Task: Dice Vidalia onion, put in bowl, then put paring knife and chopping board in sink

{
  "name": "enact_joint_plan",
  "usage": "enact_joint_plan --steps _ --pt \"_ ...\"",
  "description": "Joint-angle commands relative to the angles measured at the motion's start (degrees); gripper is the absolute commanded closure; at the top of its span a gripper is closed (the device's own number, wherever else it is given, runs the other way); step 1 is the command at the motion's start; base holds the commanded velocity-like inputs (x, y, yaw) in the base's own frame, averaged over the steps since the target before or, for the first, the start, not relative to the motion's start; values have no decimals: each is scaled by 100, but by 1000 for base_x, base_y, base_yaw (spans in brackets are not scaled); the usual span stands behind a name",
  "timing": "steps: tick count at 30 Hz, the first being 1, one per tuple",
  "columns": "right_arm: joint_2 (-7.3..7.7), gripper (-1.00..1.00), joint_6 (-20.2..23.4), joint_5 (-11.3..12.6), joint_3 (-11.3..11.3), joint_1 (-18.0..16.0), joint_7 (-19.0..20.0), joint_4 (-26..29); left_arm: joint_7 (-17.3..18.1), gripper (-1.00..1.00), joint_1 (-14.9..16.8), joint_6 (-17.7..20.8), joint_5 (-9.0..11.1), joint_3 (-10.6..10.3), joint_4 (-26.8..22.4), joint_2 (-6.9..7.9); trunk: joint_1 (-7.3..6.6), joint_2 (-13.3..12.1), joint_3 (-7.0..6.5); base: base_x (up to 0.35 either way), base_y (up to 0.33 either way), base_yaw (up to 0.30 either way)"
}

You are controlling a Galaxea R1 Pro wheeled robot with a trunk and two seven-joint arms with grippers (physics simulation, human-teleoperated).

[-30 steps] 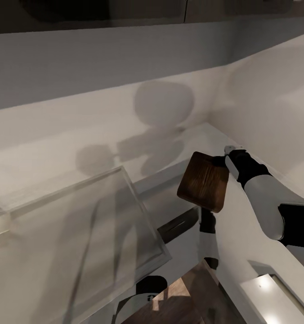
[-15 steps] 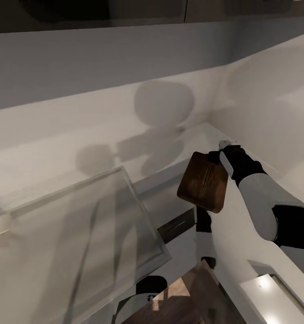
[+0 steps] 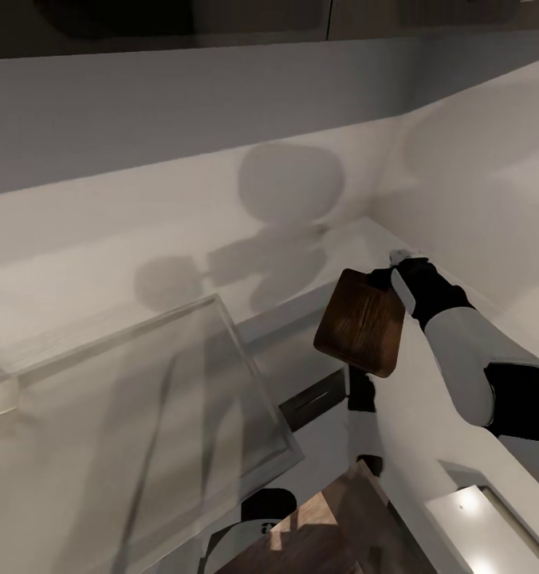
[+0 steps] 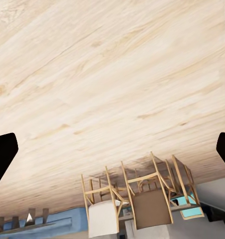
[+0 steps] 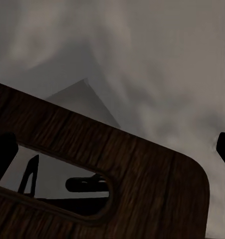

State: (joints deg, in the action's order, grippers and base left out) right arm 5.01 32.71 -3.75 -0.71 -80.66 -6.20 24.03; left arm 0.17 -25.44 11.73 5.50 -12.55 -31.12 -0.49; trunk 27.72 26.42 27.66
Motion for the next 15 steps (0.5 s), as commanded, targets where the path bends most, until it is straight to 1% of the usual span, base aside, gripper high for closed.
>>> enact_joint_plan --steps 1,3,6,15 --pt "24 -100 43 -37 -8 -3 6 4 -3 -100 -4 40 60 -11 -19 4 3 9 7 0 0 0" --pt "66 -100 85 -33 -8 -3 5 -5 -6 -100 -4 40 63 -11 -18 3 3 9 7 0 0 0" --pt "87 -100 116 -34 -8 -3 5 -16 -8 -100 -4 40 65 -11 -18 4 3 9 7 0 0 0" --pt "97 -100 125 -30 -8 -3 5 -114 -8 -100 -4 40 66 -13 -12 4 3 9 7 0 0 0"
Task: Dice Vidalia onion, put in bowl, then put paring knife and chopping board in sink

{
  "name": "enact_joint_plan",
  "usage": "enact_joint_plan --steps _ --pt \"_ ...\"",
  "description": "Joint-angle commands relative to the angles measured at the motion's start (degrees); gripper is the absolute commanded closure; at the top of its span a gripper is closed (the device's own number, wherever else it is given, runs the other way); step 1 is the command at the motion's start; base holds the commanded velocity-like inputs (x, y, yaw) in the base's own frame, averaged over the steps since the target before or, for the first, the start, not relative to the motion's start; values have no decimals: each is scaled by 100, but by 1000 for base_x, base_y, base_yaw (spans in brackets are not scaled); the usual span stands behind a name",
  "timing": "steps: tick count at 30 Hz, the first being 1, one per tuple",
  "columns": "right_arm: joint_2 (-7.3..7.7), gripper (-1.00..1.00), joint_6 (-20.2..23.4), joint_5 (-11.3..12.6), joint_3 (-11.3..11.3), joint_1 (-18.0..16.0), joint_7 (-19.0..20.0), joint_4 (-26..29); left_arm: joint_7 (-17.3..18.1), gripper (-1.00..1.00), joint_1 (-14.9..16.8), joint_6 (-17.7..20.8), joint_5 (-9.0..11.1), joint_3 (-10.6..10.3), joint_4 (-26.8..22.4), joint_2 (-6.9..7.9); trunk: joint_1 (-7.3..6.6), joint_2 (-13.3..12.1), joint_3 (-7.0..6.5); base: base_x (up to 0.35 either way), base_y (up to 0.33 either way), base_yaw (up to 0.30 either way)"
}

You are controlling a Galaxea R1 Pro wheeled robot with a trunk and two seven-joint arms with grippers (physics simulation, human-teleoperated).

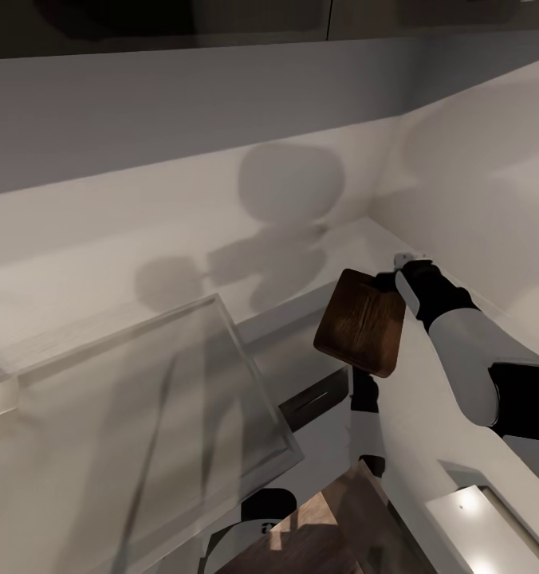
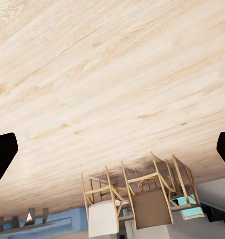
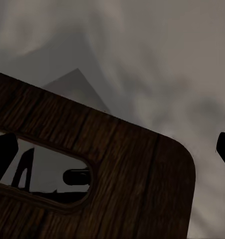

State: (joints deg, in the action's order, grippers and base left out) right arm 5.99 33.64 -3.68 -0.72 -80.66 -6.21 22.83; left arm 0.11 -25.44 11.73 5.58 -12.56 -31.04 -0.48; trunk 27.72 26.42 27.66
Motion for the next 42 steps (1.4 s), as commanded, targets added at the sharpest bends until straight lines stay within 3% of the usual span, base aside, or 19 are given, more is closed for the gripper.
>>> enact_joint_plan --steps 1,20,36,42 --pt "-1 -100 32 -37 -8 -3 6 -2 -3 -100 -4 40 58 -13 -16 3 3 9 7 0 0 0" --pt "112 -100 26 -33 -13 -3 13 -184 -5 -100 -4 40 58 -10 45 -9 3 9 7 0 0 0" --pt "122 -100 29 8 -32 -3 23 -196 -27 -100 -4 40 58 -11 41 -5 3 9 7 0 0 0" --pt "150 -100 29 5 -34 -3 276 -191 -35 -100 -4 40 58 -10 44 -5 3 9 7 0 0 0"
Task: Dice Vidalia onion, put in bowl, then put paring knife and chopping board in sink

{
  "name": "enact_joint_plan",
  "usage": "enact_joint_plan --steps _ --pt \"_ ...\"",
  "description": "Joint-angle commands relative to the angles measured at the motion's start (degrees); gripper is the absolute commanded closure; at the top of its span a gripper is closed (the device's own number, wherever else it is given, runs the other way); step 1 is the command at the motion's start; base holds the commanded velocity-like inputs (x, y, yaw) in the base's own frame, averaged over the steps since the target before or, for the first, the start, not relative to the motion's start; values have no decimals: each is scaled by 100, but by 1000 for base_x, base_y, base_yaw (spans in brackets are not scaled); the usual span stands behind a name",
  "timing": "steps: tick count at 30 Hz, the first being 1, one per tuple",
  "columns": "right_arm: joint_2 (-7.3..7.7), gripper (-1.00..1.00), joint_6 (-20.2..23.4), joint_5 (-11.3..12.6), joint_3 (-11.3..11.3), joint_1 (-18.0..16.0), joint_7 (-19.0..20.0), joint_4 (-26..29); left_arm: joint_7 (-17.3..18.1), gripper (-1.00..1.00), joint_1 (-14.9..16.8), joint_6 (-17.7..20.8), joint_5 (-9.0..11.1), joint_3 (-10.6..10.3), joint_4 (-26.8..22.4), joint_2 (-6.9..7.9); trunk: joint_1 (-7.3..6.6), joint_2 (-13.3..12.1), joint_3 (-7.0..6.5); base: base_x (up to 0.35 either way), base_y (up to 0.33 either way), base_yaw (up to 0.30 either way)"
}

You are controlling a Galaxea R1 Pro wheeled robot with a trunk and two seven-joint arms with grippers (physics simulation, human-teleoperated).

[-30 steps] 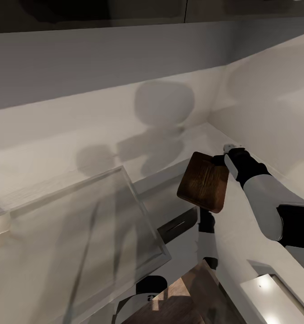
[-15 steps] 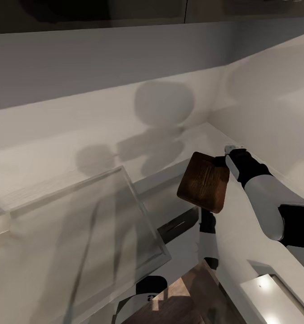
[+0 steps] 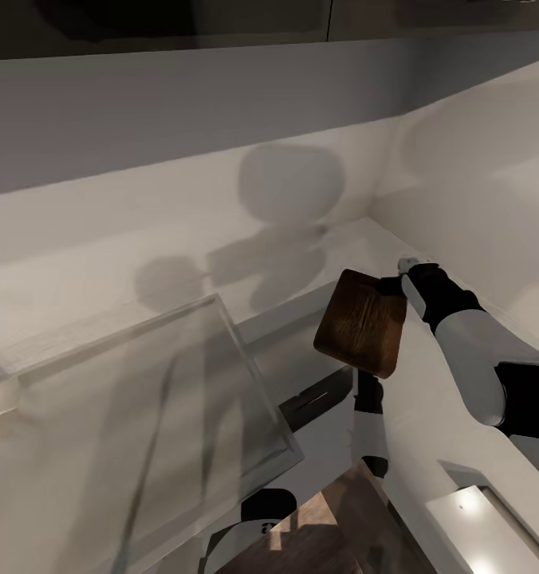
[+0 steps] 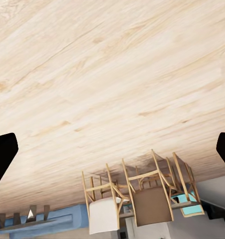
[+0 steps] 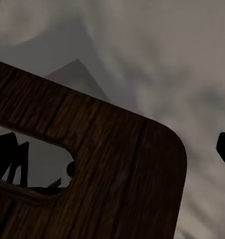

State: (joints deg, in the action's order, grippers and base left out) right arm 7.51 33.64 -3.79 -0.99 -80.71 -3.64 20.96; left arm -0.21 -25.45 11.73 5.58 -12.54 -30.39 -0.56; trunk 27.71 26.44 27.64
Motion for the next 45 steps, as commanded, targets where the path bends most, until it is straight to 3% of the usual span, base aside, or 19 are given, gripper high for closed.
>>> enact_joint_plan --steps 1,8,18,34,35,45 --pt "10 -100 29 15 -6 3 49 -4 -4 -100 -4 40 57 -12 -21 4 4 7 9 0 0 0" --pt "136 -100 29 19 -6 3 336 -7 -6 -100 -4 40 57 -13 -20 4 4 7 9 0 0 0" --pt "232 -100 29 16 -6 3 429 -21 -6 -100 -4 40 57 -12 -21 4 4 7 9 0 0 0" --pt "242 -100 31 10 2 3 513 -42 -6 -100 -4 40 59 -14 -20 4 4 7 9 0 0 0" --pt "242 100 30 10 2 3 513 -55 -6 -100 -4 40 58 -16 -20 4 4 7 9 0 0 0" --pt "242 100 37 10 2 3 505 -104 -6 -100 -4 40 65 -20 -20 3 4 7 9 0 0 0"
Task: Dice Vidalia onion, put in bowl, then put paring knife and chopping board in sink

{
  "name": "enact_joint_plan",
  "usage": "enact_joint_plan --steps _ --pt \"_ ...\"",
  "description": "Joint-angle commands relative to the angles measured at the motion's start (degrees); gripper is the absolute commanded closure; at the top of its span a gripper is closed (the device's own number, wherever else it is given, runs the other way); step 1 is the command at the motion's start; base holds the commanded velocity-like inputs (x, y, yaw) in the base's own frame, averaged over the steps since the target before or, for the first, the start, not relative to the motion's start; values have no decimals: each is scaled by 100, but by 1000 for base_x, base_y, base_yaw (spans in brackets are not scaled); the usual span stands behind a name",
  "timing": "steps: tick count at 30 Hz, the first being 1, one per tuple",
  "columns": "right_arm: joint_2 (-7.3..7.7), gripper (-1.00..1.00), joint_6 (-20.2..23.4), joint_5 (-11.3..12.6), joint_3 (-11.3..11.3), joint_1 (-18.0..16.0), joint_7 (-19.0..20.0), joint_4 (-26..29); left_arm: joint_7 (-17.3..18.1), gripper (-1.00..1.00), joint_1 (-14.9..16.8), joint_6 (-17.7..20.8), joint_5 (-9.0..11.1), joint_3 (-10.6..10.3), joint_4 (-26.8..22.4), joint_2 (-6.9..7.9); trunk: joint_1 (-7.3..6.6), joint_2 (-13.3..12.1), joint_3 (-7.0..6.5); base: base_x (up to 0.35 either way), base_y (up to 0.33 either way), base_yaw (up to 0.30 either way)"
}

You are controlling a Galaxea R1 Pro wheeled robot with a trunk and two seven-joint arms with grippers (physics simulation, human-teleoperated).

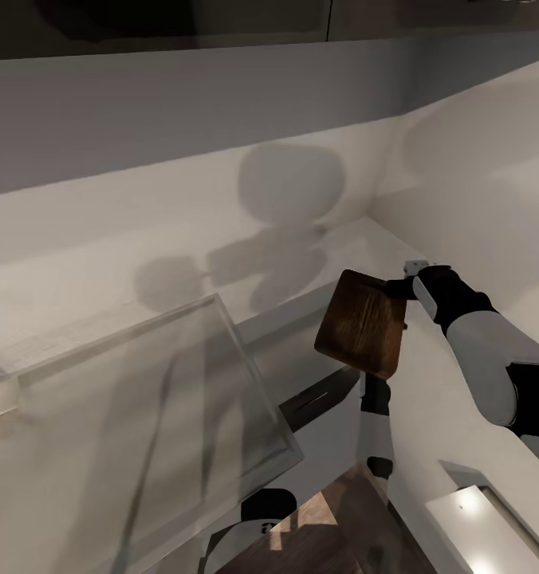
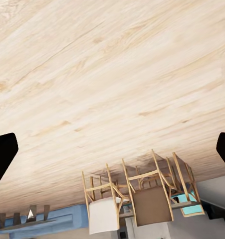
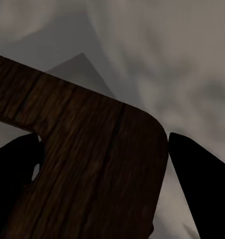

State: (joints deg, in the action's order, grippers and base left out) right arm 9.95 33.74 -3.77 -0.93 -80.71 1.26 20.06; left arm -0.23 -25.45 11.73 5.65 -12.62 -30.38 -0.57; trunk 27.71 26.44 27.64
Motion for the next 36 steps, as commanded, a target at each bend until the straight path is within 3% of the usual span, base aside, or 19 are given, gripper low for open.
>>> enact_joint_plan --steps 1,26,36 --pt "-2 100 27 8 -6 2 15 -13 -3 -100 -4 40 58 -12 -21 4 4 7 9 0 0 0" --pt "-19 100 36 19 -3 2 10 -2 0 -100 -4 40 59 -9 20 3 4 7 -191 -6 0 0" --pt "-19 100 36 26 -3 2 9 6 -3 -100 -4 40 59 -7 62 4 4 7 -283 -311 0 0"
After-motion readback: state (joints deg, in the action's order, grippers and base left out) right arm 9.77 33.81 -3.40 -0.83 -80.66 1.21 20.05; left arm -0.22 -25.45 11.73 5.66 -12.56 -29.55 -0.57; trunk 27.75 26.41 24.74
